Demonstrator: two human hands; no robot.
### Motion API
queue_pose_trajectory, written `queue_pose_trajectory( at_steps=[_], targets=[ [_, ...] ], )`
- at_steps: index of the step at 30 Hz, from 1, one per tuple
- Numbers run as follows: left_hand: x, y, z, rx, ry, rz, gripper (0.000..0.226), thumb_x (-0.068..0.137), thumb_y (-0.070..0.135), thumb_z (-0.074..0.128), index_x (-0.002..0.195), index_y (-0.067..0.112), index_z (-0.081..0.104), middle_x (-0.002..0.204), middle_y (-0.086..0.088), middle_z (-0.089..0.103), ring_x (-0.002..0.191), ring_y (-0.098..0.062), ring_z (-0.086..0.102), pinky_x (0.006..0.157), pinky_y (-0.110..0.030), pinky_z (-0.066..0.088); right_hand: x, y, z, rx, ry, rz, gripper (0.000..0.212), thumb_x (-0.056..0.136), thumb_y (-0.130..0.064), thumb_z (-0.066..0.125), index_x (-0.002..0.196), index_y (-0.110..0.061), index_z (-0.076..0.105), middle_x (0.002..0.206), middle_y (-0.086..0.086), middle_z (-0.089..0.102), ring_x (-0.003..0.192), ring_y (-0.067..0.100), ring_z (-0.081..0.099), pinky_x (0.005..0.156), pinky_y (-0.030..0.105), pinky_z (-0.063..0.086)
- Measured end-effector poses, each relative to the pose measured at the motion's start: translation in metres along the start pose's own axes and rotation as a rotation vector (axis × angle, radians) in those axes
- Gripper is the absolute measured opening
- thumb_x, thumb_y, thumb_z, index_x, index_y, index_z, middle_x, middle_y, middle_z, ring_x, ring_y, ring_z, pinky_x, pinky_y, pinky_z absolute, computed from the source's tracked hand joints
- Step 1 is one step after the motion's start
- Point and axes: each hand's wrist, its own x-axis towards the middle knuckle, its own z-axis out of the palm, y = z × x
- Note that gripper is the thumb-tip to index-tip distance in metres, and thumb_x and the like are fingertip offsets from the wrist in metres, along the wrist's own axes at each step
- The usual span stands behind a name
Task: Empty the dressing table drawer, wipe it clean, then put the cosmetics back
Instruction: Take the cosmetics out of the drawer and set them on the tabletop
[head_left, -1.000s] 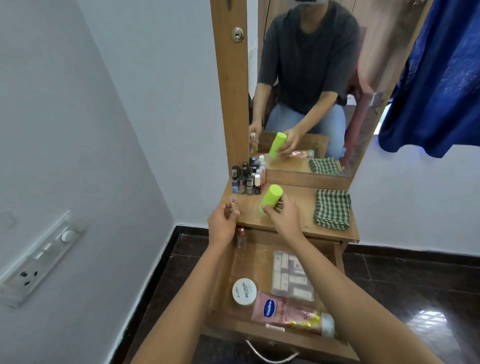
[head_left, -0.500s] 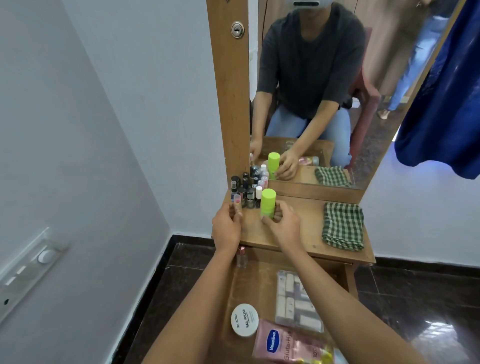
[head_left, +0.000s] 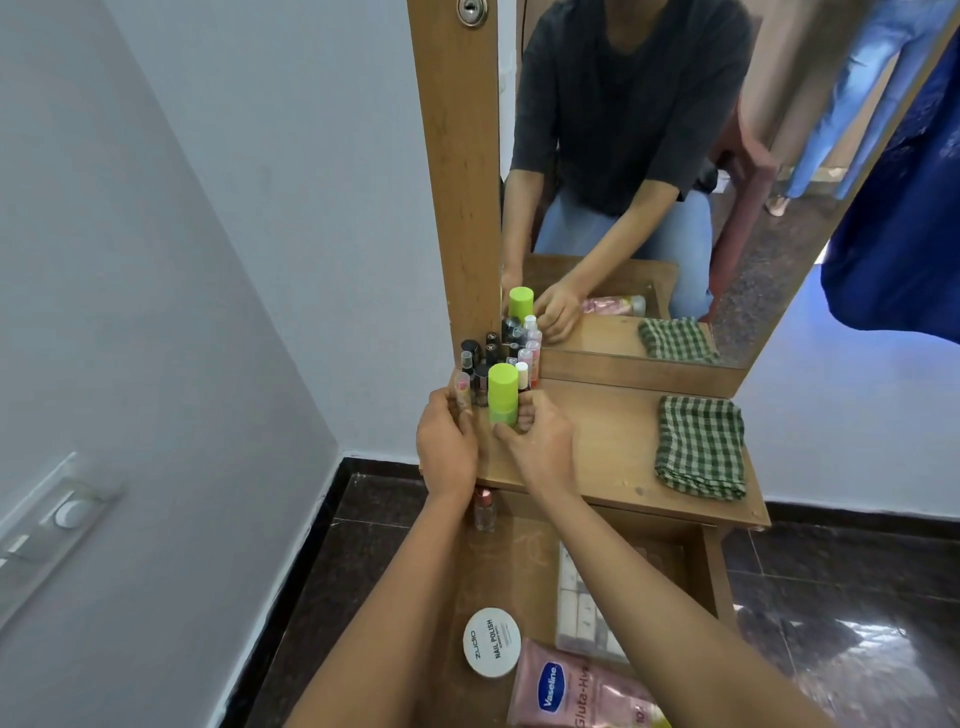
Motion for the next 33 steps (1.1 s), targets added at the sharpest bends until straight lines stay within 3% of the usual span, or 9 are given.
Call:
queue_pose_trajectory(
  at_steps=[6,10,20,26,30,33],
  targets=[
    [0.004,0.000,-0.002,-0.058,-0.019,-0.008,0.026,0.093,0.009,0.056,0.118,0.011,0.058,0.107,-0.002,0.066,0.095,-0.016,0.060,0.080,-0.023,0.044,0.001,0.001,0.017,-0.011,0.008,-0.020,0.032,0.074,-0.020,0.079,0.097,-0.020,0.056,0.091,-0.001,0.064,0.080,0.010,0.062,0.074,0.035,0.055],
    [0.006,-0.002,-0.001,-0.076,-0.031,-0.028,0.025,0.091,0.008,0.058,0.116,0.009,0.060,0.106,-0.006,0.069,0.097,-0.021,0.063,0.084,-0.029,0.049,0.003,0.004,0.021,-0.046,0.025,-0.028,0.035,0.074,-0.023,0.079,0.100,-0.020,0.056,0.093,0.000,0.063,0.082,0.013,0.062,0.075,0.039,0.055],
    [0.003,-0.004,-0.002,-0.053,-0.058,-0.008,0.028,0.091,0.005,0.058,0.118,0.006,0.062,0.109,-0.010,0.069,0.100,-0.022,0.064,0.088,-0.031,0.048,0.004,0.007,0.021,-0.051,0.014,-0.061,0.037,0.074,-0.020,0.078,0.103,-0.018,0.055,0.095,0.001,0.062,0.085,0.016,0.061,0.076,0.038,0.055],
    [-0.005,0.002,-0.015,-0.094,-0.062,-0.073,0.031,0.089,0.008,0.062,0.120,0.006,0.058,0.113,-0.008,0.066,0.105,-0.021,0.061,0.091,-0.028,0.046,-0.005,-0.007,0.006,0.090,0.063,-0.046,0.036,0.072,-0.013,0.078,0.098,-0.013,0.054,0.089,0.005,0.059,0.074,0.007,0.052,0.066,0.015,0.048],
    [-0.029,0.001,-0.035,-0.152,-0.039,-0.076,0.024,0.090,0.013,0.063,0.112,0.012,0.056,0.108,-0.003,0.065,0.098,-0.017,0.061,0.088,-0.028,0.050,-0.024,-0.012,-0.013,0.227,0.045,-0.049,0.027,0.075,-0.009,0.076,0.093,-0.013,0.056,0.080,0.003,0.061,0.072,0.009,0.055,0.066,0.017,0.049],
    [-0.060,-0.006,-0.048,-0.212,-0.007,-0.078,0.016,0.089,0.013,0.063,0.102,0.018,0.054,0.097,0.001,0.063,0.087,-0.013,0.061,0.078,-0.020,0.050,-0.052,-0.009,-0.027,0.297,-0.113,0.018,0.019,0.077,-0.010,0.076,0.087,-0.014,0.059,0.078,0.002,0.061,0.073,0.011,0.056,0.069,0.028,0.049]
  ],
)
